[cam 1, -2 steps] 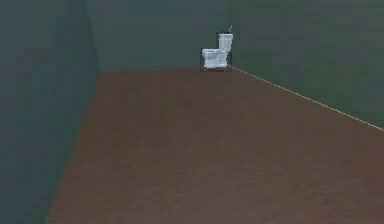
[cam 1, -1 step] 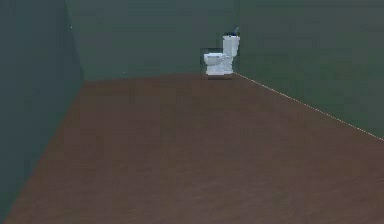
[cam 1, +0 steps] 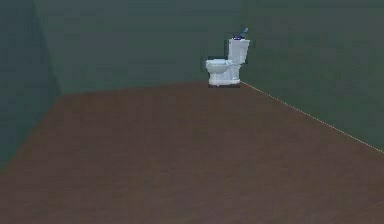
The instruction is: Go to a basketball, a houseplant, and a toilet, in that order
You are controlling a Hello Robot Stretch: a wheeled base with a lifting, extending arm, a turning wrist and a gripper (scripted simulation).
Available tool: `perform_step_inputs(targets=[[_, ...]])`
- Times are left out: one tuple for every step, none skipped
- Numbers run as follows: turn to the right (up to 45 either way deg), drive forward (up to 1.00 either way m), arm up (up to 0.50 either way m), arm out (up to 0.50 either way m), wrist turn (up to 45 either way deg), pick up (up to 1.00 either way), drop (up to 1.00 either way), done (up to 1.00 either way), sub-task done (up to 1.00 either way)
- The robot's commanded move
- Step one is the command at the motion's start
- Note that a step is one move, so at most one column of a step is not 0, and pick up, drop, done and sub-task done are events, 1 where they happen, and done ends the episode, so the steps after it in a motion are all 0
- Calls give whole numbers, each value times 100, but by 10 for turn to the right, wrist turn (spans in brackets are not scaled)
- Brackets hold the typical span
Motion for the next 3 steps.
perform_step_inputs(targets=[[0,100,0,0,0,0,0,0,0],[0,100,0,0,0,0,0,0,0],[0,100,0,0,0,0,0,0,0]])
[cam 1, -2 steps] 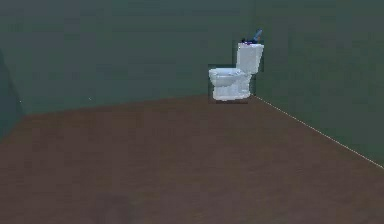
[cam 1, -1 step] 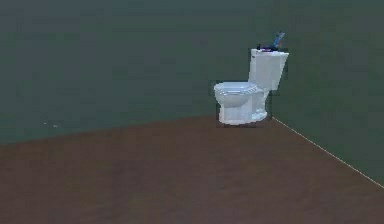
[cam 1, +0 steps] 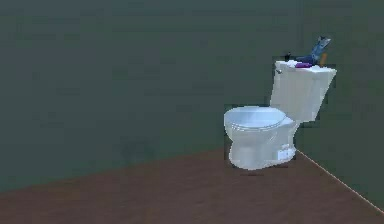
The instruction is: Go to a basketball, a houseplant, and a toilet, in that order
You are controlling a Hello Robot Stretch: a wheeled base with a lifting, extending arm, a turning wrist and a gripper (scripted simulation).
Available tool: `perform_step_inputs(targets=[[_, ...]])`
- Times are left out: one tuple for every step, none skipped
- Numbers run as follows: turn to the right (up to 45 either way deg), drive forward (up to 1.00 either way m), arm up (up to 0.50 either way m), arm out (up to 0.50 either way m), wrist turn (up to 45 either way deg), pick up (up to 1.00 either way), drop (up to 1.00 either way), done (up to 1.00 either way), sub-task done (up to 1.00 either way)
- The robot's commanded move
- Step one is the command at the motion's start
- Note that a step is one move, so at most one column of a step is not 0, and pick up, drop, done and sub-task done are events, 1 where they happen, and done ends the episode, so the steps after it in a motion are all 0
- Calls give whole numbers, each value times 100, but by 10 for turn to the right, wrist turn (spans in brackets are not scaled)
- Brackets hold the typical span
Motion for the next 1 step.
perform_step_inputs(targets=[[0,100,0,0,0,0,0,0,0]])
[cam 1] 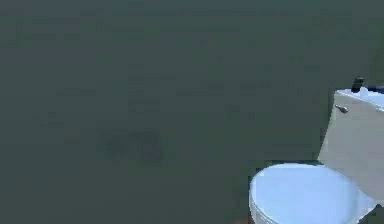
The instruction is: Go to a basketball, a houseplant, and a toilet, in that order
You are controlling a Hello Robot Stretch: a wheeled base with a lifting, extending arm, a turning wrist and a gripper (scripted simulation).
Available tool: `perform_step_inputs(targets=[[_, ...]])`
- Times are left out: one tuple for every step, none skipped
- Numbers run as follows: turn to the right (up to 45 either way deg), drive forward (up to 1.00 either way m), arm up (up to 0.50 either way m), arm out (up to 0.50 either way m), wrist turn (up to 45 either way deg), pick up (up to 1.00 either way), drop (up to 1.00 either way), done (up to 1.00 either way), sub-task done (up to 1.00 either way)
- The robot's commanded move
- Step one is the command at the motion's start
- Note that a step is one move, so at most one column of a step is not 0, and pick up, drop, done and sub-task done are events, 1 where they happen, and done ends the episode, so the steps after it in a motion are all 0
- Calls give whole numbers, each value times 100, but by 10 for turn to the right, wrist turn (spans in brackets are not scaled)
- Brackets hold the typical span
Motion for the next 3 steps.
perform_step_inputs(targets=[[-180,0,0,0,0,0,0,0,0],[0,10,0,0,0,0,0,0,0],[450,0,0,0,0,0,0,0,0]])
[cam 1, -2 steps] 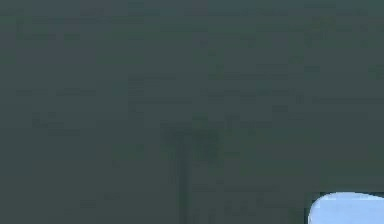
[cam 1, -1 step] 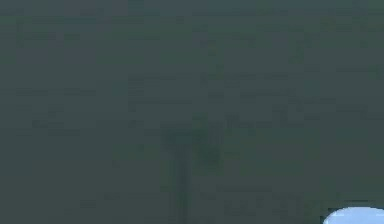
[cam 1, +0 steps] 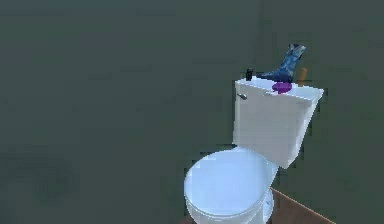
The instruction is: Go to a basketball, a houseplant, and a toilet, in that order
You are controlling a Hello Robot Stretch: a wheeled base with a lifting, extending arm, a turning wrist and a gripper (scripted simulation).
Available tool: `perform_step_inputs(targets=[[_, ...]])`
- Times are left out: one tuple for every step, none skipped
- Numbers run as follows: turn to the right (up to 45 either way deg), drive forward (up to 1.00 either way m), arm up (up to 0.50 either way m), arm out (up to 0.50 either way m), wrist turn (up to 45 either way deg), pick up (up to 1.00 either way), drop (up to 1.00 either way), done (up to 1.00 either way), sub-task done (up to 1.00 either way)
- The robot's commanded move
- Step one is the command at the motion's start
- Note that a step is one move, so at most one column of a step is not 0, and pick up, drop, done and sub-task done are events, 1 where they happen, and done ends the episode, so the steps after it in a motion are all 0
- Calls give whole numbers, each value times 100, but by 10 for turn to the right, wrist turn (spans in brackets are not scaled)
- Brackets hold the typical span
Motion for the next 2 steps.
perform_step_inputs(targets=[[150,0,0,0,0,0,0,0,0],[0,0,0,0,0,0,0,100,0]])
